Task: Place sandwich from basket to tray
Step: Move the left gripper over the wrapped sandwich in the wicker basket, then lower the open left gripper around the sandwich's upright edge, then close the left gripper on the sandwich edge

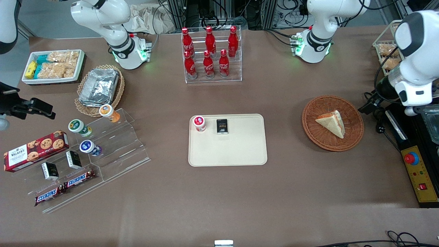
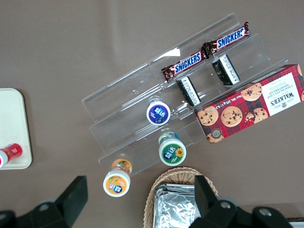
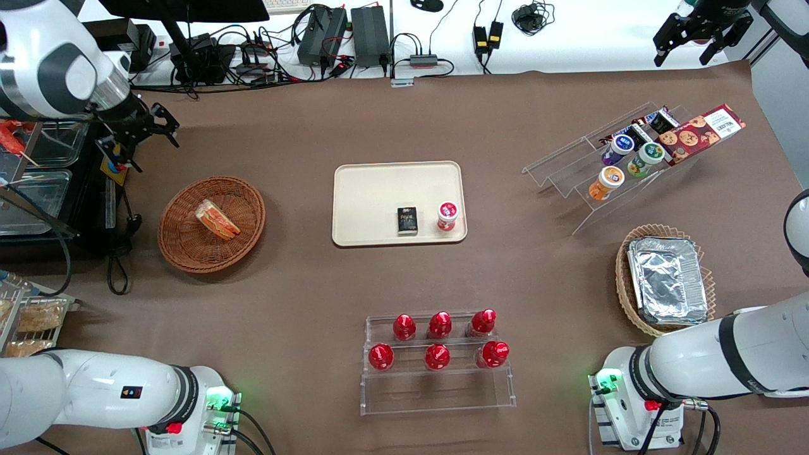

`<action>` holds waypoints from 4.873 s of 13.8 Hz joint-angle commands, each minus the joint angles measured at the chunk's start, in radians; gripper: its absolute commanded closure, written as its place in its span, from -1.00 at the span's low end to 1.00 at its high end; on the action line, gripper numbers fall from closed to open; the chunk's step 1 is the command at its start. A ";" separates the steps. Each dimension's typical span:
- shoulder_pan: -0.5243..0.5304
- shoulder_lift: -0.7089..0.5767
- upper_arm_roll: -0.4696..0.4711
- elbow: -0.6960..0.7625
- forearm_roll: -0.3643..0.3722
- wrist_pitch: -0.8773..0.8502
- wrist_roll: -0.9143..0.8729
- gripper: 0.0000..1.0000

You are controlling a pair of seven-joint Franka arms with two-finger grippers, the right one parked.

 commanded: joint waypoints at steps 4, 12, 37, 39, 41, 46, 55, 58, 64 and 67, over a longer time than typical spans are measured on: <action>-0.008 0.011 -0.003 -0.186 0.044 0.211 -0.227 -1.00; -0.006 0.062 0.000 -0.353 0.041 0.440 -0.258 -1.00; -0.012 0.128 -0.006 -0.320 0.044 0.440 -0.301 -1.00; -0.014 0.099 -0.006 -0.277 0.046 0.351 -0.295 -1.00; -0.015 0.061 -0.017 -0.239 0.046 0.256 -0.270 -1.00; -0.014 0.007 -0.038 -0.047 0.050 -0.057 -0.244 -1.00; -0.011 -0.058 -0.041 -0.097 0.052 0.030 -0.105 -1.00; -0.011 -0.050 -0.041 -0.200 0.043 0.194 -0.108 -1.00; -0.008 0.025 -0.040 -0.313 -0.003 0.386 -0.109 -1.00; -0.006 0.073 -0.038 -0.335 -0.003 0.447 -0.109 -1.00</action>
